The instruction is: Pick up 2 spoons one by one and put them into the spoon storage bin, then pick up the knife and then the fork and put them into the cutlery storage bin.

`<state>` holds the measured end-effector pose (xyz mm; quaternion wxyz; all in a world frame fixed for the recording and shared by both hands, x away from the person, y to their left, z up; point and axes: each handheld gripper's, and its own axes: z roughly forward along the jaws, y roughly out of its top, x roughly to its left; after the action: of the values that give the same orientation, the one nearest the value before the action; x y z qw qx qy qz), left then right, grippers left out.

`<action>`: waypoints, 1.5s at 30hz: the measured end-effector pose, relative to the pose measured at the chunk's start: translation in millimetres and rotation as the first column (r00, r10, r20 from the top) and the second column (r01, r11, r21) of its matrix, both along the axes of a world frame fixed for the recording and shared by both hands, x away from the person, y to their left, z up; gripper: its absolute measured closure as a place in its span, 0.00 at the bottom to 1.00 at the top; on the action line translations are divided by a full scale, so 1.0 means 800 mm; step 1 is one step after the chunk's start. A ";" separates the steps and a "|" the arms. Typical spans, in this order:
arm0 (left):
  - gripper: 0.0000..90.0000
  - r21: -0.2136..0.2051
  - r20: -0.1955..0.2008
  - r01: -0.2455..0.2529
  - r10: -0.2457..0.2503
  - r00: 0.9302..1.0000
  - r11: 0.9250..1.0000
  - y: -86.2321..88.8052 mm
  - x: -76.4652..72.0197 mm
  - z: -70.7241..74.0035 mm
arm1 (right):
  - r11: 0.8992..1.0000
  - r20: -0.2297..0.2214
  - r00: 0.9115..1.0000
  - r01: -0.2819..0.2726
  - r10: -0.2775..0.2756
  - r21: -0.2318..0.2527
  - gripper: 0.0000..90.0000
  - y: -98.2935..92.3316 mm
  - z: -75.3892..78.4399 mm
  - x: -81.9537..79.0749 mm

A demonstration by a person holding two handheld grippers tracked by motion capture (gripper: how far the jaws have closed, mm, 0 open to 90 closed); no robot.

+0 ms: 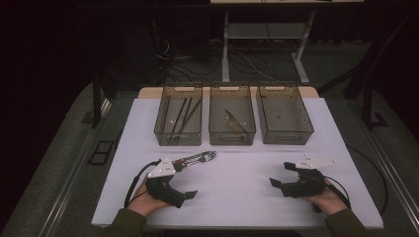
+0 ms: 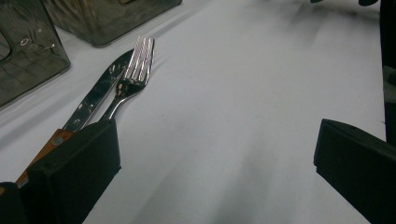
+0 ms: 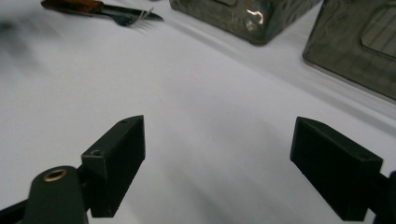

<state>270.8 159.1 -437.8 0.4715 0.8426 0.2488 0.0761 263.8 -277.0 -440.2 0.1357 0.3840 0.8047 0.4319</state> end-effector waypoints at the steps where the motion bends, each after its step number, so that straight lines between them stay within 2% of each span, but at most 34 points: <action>1: 0.00 0.000 0.000 -0.001 0.001 1.000 1.000 0.000 0.000 0.000 | 1.000 -0.004 1.000 0.003 -0.003 -0.003 0.19 -0.003 -0.001 -0.002; 6: 0.00 -0.001 -0.002 -0.009 0.009 1.000 1.000 0.001 0.002 0.001 | 1.000 -0.012 1.000 0.013 -0.013 0.003 0.19 -0.012 -0.003 -0.006; 10: 0.01 0.020 -0.001 -0.011 0.011 1.000 1.000 0.002 0.006 0.005 | 1.000 -0.012 1.000 0.020 -0.020 0.006 0.19 -0.014 -0.003 -0.007; 11: 0.02 0.032 0.003 -0.008 0.008 1.000 0.999 0.004 0.008 0.007 | 1.000 -0.011 1.000 0.018 -0.018 0.007 0.19 -0.014 -0.003 -0.006; 15: 0.07 0.023 -0.010 -0.023 0.023 1.000 0.999 0.009 0.014 0.011 | 1.000 -0.010 1.000 0.006 -0.006 0.000 0.19 -0.011 -0.004 -0.007; 19: 0.18 0.031 0.001 -0.032 0.032 0.999 0.999 0.014 0.019 0.015 | 1.000 -0.013 1.000 0.010 -0.010 0.004 0.19 -0.010 -0.003 -0.007; 24: 0.37 0.026 0.009 -0.046 0.046 0.999 0.999 0.023 0.030 0.021 | 1.000 -0.018 1.000 -0.002 0.002 0.001 0.19 -0.009 -0.004 -0.006; 31: 0.64 0.079 0.006 -0.081 0.081 0.997 0.994 0.034 0.051 0.016 | 1.000 -0.017 1.000 -0.006 0.006 -0.003 0.19 -0.008 -0.005 -0.006; 37: 0.75 0.109 -0.020 -0.078 0.080 0.997 0.991 0.039 0.066 0.011 | 1.000 -0.018 1.000 -0.007 0.007 -0.006 0.19 -0.008 -0.005 -0.005; 40: 0.80 0.110 -0.027 -0.076 0.079 0.997 0.991 0.040 0.073 0.008 | 1.000 -0.017 1.000 -0.009 0.009 -0.007 0.19 -0.008 -0.005 -0.005; 43: 0.83 0.113 -0.044 -0.056 0.061 0.997 0.992 0.041 0.078 0.005 | 1.000 -0.017 1.000 -0.010 0.010 -0.006 0.19 -0.008 -0.005 -0.005; 45: 0.83 0.117 -0.039 -0.045 0.050 0.998 0.992 0.040 0.081 0.005 | 1.000 -0.017 1.000 -0.011 0.011 -0.006 0.19 -0.008 -0.005 -0.005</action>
<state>335.7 191.3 -433.9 0.4145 0.8639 0.2736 0.0839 259.7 -283.5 -444.5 0.1277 0.3828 0.8091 0.4271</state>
